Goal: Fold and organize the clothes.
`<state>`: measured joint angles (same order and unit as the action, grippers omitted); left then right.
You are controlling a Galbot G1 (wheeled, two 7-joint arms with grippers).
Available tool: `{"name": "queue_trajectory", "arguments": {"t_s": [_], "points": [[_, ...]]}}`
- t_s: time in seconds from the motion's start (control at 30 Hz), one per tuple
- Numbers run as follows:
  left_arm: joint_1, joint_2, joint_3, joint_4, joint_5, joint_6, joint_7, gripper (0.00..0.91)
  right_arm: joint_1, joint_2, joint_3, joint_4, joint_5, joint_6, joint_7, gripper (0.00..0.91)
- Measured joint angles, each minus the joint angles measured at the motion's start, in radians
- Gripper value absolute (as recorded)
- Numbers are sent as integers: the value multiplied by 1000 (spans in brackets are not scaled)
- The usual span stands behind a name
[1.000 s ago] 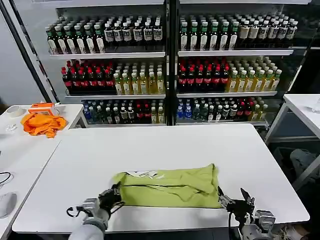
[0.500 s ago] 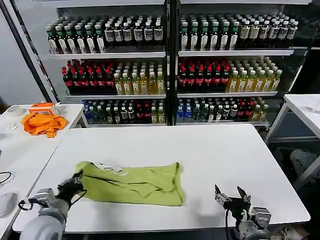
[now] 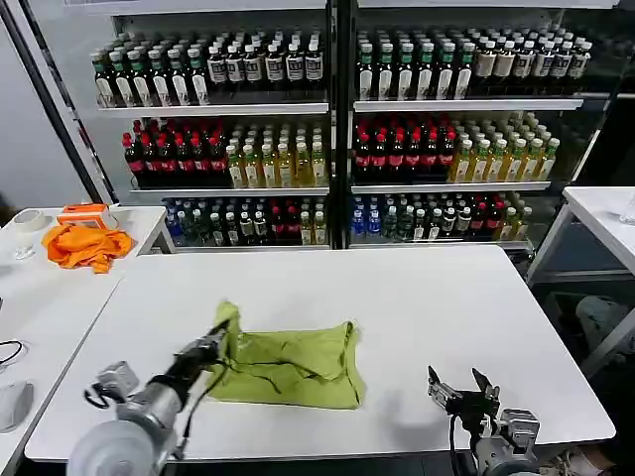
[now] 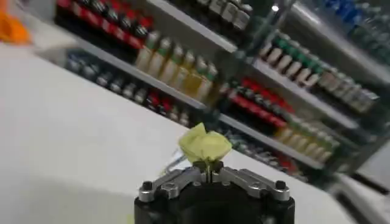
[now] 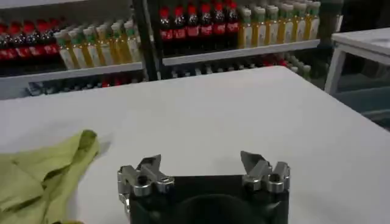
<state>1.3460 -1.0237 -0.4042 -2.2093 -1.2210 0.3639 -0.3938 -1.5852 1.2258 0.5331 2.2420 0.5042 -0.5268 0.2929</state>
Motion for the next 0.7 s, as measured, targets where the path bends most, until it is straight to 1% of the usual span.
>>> {"name": "queue_trajectory", "arguments": {"t_s": [0.2,0.23,0.27,0.3,0.47,0.7], "points": [[-86,-79,124,43,-34,-11,-15,40,7,-3,0,-6,2,0,0,907],[-100,-91,142,54,-35,-14,-16,71,8,-4,0,-7,2,0,0,907],[-115,-105,160,69,-35,-16,-18,272,8,-4,0,-7,3,0,0,907],[-127,-116,176,82,-35,-17,-18,907,8,-5,1,-7,4,0,0,907],[-174,-158,236,145,-21,-12,-11,907,10,-11,7,-8,10,0,0,907],[-187,-171,277,163,15,-1,19,907,17,-12,6,-13,13,0,1,907]]}}
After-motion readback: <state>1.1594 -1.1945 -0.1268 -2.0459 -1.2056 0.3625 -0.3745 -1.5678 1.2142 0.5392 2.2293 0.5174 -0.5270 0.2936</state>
